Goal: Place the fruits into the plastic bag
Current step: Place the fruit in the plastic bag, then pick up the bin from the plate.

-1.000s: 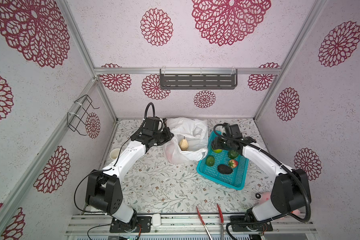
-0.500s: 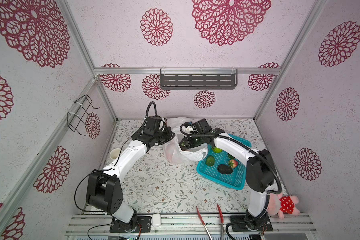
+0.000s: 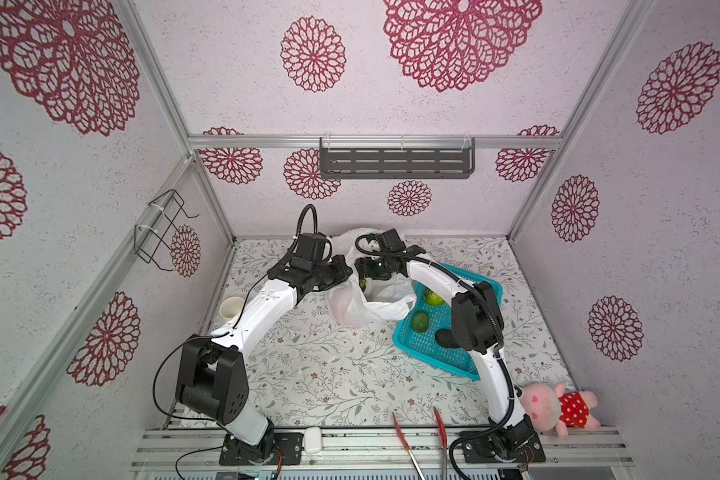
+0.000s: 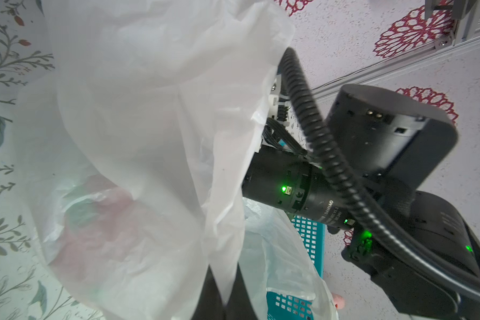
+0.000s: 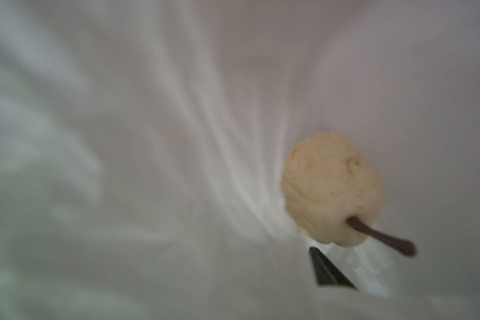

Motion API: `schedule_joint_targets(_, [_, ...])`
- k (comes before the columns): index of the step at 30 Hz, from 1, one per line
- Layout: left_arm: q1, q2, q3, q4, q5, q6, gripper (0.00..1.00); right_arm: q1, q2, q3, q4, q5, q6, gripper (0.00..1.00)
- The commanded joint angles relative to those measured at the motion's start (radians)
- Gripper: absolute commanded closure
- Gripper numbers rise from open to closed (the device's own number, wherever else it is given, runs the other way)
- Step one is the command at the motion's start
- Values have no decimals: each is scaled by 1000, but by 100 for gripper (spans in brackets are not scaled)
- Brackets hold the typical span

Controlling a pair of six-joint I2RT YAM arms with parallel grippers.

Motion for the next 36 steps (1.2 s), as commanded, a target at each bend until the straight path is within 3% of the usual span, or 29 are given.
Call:
schedule_joint_targets(1, [-6,1,19,-11,-34,7,100,-2,-165,-88,133,-37,5,14])
schedule_joint_targets(5, [-5,-1,16,-22,-62,5,100,-19,-326,-250,220,-54,5,13])
schedule_joint_targets(13, [-5,-2,20,-21,-80,-5,100,-58,-658,-577,208,-17,-28,14])
schedule_joint_targets(18, [-5,-2,20,-24,-80,-5,100,-132,-906,-818,221,117,14,14])
schedule_joint_targets(23, [-5,1,23,-27,-81,-4,100,-233,-1074,-1026,194,355,74,13])
schedule_joint_targets(26, [-5,6,32,-32,-81,-2,100,-258,-1073,-1086,156,379,65,14])
schedule_joint_targets(31, [-5,13,40,-34,-79,-5,100,-229,-949,-1097,149,115,-22,18])
schedule_joint_targets(36, [-7,14,45,-36,-76,-14,100,-172,-814,-1054,68,115,-57,21])
